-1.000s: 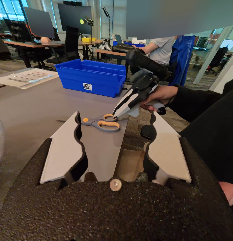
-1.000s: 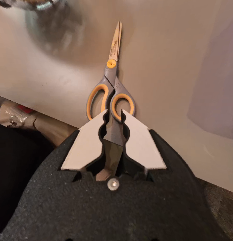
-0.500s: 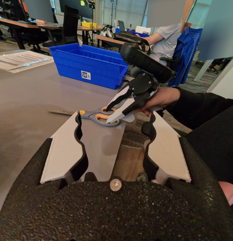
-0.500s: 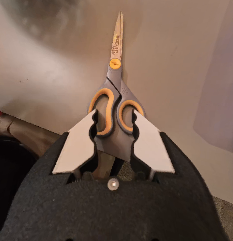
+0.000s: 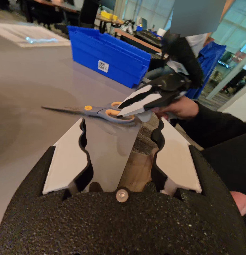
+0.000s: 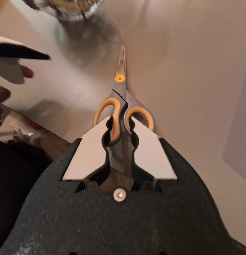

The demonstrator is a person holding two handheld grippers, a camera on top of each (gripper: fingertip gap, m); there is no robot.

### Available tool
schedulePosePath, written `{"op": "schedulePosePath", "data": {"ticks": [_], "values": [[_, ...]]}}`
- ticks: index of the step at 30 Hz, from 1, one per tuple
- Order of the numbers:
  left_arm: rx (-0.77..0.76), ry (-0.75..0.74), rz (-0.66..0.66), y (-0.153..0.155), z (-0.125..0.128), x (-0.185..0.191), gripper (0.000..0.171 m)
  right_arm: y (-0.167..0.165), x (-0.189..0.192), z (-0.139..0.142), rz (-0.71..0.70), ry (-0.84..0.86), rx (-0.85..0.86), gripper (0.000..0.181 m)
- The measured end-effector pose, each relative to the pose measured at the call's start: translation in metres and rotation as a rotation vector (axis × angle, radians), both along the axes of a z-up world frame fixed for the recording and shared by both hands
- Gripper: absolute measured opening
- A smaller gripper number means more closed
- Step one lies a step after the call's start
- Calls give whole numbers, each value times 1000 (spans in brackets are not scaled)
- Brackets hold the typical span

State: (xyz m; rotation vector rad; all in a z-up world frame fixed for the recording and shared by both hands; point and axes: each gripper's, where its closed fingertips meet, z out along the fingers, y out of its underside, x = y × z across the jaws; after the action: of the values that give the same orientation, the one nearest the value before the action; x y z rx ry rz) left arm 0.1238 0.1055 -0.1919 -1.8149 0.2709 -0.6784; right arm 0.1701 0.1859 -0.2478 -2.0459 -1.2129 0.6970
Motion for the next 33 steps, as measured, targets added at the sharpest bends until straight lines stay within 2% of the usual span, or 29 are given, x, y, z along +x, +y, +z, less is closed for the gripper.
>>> {"op": "schedulePosePath", "data": {"ticks": [2, 5, 7, 9, 11, 14, 16, 17, 18, 20, 22, 26, 28, 31, 33], "values": [[-112, -73, 69, 10, -14, -11, 102, -4, -6, 6, 8, 33, 34, 23], [-265, -257, 19, 9, -26, -4, 100, -13, -15, 18, 46, 100, 133, 23], [-306, -399, -24, 9, -21, 2, 99, -25, -23, 32, 118, 149, 255, 23], [-259, -533, -68, 9, -5, 4, 99, -35, -30, 43, 155, 182, 352, 23], [-236, -627, -35, 13, 4, -6, 69, -41, -33, 51, 154, 210, 400, 23], [-184, -654, -19, 13, 15, -17, 64, -51, -36, 62, 186, 283, 454, 23], [-160, -641, -7, 13, 19, -21, 47, -67, -39, 68, 249, 319, 499, 23], [-133, -645, -5, 11, 23, -23, 28, -72, -41, 70, 266, 314, 532, 23], [-110, -652, 11, 10, 26, -28, 19, -76, -43, 71, 275, 306, 564, 23], [-75, -674, -9, 6, 32, -31, 17, -81, -45, 74, 281, 309, 576, 24], [-40, -667, -59, -1, 38, -32, 15, -87, -47, 79, 285, 368, 477, 24], [57, -583, -117, -13, 50, -44, 15, -94, -37, 109, 305, 593, 65, 21], [118, -563, -168, -25, 62, -50, 14, -80, -28, 121, 272, 699, -140, 22], [254, -519, -371, -59, 87, -39, 15, -63, -26, 111, 237, 761, -465, 22], [313, -452, -491, -80, 95, -27, 15, -86, -28, 115, 371, 815, -776, 22]]}}
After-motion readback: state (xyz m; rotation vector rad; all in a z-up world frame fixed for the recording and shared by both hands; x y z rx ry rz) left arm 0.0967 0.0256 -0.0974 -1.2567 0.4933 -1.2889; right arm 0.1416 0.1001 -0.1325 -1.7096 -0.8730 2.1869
